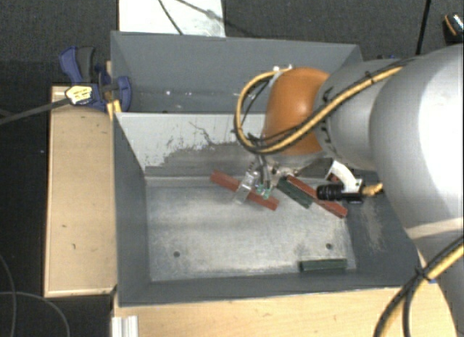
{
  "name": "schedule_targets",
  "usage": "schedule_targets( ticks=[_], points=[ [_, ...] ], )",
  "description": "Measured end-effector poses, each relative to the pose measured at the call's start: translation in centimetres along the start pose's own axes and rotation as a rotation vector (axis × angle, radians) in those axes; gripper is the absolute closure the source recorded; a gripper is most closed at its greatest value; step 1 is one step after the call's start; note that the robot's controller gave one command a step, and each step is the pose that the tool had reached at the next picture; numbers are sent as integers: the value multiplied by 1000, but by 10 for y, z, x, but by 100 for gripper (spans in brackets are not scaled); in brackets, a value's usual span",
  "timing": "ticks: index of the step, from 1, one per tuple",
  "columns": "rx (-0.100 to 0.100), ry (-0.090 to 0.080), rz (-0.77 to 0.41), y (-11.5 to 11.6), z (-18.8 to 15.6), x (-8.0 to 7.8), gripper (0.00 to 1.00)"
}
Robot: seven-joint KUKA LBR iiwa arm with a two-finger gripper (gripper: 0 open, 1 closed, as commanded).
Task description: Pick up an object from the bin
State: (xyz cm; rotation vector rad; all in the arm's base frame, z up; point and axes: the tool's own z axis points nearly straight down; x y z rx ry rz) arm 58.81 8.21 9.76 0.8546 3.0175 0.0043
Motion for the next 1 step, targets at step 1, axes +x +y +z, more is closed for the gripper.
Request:
schedule_targets(
  ticks=[1],
  points=[
    [-2, -2, -4, 2, -71, -2, 100]
  ],
)
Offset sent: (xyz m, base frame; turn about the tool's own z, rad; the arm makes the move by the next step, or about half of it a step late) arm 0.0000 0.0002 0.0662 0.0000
